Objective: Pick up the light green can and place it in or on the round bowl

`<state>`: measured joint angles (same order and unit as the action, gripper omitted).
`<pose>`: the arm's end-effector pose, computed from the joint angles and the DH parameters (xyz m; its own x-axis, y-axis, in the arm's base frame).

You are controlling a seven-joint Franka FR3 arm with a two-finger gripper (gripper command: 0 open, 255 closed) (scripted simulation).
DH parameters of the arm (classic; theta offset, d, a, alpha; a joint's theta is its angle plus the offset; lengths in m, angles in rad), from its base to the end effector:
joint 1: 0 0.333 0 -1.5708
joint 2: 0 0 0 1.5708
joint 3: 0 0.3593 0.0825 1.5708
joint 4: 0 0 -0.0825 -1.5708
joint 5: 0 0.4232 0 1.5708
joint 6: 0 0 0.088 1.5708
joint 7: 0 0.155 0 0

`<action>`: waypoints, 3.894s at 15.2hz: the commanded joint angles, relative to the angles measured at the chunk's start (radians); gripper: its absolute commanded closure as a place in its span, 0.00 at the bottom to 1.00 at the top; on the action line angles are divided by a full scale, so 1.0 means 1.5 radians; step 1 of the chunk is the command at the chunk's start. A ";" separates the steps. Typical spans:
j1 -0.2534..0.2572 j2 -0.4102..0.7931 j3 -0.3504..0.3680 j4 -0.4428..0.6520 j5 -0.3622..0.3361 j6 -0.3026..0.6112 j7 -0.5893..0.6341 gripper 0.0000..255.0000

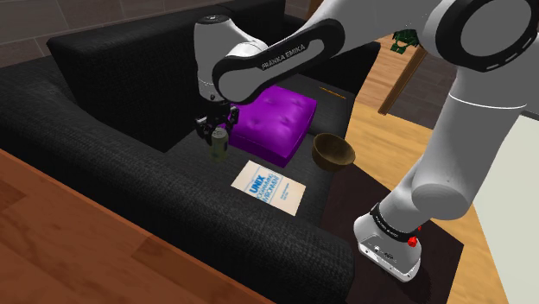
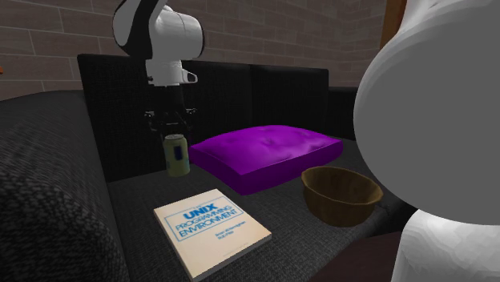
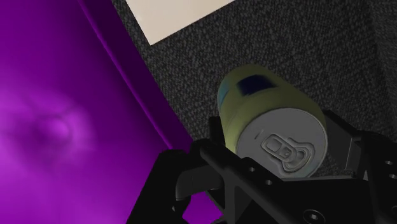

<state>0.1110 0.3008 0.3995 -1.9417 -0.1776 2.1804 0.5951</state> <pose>0.5751 0.2979 0.3068 0.9999 0.0055 -0.0141 0.0061 -0.9991 0.0414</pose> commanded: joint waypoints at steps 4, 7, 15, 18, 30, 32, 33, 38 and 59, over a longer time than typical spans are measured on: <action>-0.004 -0.023 0.005 0.019 0.014 -0.040 -0.010 1.00; -0.005 -0.035 0.007 0.031 0.021 -0.063 -0.015 1.00; -0.008 -0.062 0.011 0.071 0.036 -0.126 -0.027 1.00; -0.009 -0.070 0.012 0.088 0.041 -0.151 -0.031 1.00; -0.062 -0.255 -0.019 -0.077 0.116 -0.152 -0.141 1.00; -0.070 -0.301 -0.034 -0.123 0.131 -0.149 -0.173 1.00; -0.074 -0.324 -0.043 -0.145 0.137 -0.149 -0.188 1.00; -0.089 -0.432 -0.091 -0.243 0.155 -0.155 -0.265 1.00; -0.193 -0.732 -0.319 -0.472 0.049 -0.221 -0.537 1.00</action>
<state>-0.1771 -0.7968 -0.0754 -2.6393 -0.1007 1.8379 -0.2079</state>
